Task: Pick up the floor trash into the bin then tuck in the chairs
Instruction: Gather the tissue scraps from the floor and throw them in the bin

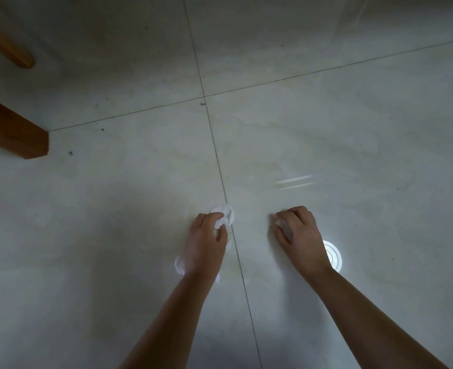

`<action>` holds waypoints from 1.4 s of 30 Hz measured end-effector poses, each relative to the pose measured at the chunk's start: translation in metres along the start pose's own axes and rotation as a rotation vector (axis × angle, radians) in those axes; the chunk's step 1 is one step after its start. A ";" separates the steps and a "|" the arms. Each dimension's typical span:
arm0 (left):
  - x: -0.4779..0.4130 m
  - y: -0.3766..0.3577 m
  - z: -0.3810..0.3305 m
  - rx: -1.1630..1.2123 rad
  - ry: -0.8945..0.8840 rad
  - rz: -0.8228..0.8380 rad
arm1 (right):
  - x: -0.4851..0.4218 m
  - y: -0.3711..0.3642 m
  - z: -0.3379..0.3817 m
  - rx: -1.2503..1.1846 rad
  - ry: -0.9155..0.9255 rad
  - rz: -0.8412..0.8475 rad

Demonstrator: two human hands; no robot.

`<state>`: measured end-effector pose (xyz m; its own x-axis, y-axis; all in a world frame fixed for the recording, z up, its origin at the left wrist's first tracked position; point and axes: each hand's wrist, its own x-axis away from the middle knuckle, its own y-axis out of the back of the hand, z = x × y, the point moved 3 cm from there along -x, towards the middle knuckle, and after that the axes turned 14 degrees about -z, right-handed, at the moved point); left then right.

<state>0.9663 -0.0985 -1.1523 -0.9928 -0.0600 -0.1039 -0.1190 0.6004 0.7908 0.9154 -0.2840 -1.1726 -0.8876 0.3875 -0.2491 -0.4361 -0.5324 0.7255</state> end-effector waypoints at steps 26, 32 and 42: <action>-0.028 0.329 -0.180 0.214 0.191 -0.061 | -0.093 0.247 0.321 -0.167 0.015 -0.071; -0.040 0.419 -0.233 0.259 0.294 -0.153 | -0.122 0.300 0.401 -0.183 0.092 0.001; -0.028 0.550 -0.256 0.259 0.461 -0.360 | -0.129 0.348 0.533 -0.191 0.219 0.117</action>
<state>0.9248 0.0287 -0.5601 -0.8027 -0.5961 -0.0202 -0.4960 0.6484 0.5775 0.9574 -0.1184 -0.5457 -0.9353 0.1547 -0.3182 -0.3304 -0.7034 0.6293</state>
